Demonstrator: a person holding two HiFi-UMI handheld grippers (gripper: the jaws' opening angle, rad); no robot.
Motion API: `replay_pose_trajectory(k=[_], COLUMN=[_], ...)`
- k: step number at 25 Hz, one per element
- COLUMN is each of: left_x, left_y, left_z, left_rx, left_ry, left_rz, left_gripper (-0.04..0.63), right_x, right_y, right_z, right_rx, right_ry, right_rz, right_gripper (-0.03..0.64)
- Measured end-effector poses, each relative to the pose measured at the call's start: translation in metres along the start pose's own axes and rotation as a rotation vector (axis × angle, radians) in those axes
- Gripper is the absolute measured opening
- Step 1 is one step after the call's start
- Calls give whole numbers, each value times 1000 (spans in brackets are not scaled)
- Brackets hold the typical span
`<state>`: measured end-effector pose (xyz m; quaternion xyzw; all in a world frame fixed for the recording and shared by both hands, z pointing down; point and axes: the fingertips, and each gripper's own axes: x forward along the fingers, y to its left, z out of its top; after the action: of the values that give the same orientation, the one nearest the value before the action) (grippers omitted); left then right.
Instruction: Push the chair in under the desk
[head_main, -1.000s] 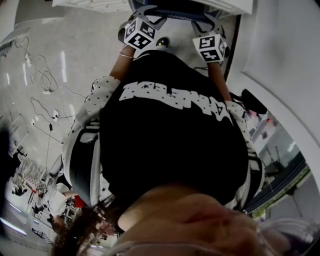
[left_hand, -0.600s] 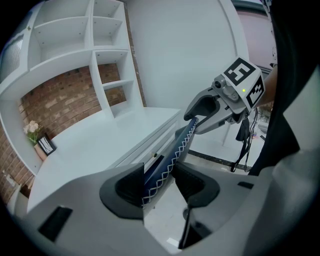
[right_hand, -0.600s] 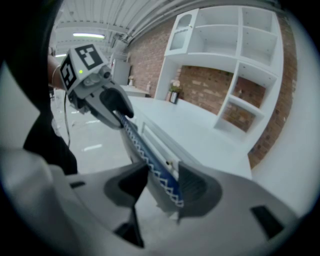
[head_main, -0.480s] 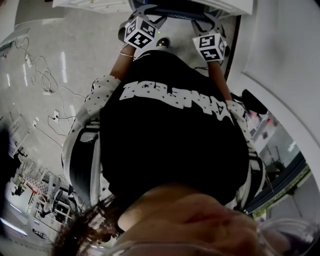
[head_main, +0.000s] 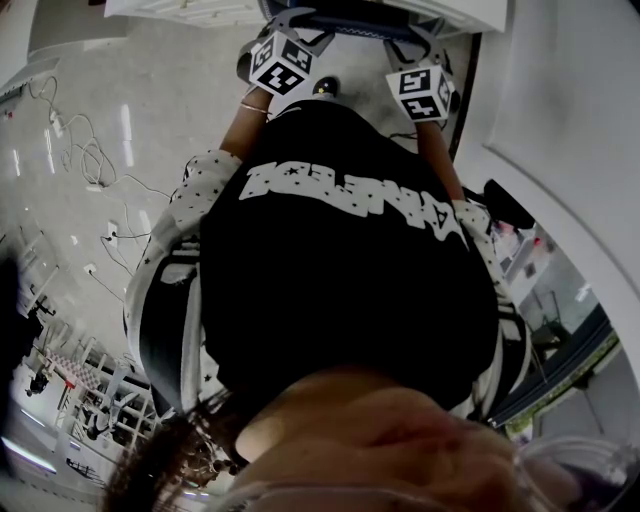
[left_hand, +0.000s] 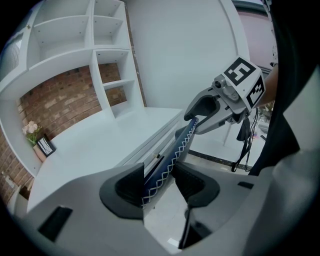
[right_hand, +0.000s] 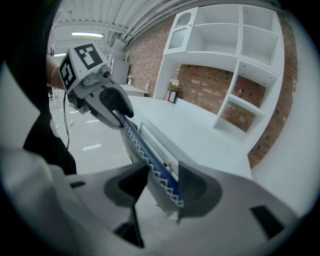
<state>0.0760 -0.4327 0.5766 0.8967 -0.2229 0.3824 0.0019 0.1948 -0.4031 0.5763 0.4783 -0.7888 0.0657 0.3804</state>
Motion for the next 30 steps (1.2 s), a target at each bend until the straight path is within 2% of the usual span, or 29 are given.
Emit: replay_pose_trajectory(k=[16,30], left_x=[3,-2], left_y=[4,-3], left_z=[1,5], left_rx=[17,-9], left_ry=[1,-28], left_rz=[-22,-19], left_gripper=[221,230], right_x=[4,-4], right_y=[-3,-2], right_z=[3,-1], right_rx=[9,21], right_ry=[4,-11], right_rz=[6,28], right_gripper=[204,204])
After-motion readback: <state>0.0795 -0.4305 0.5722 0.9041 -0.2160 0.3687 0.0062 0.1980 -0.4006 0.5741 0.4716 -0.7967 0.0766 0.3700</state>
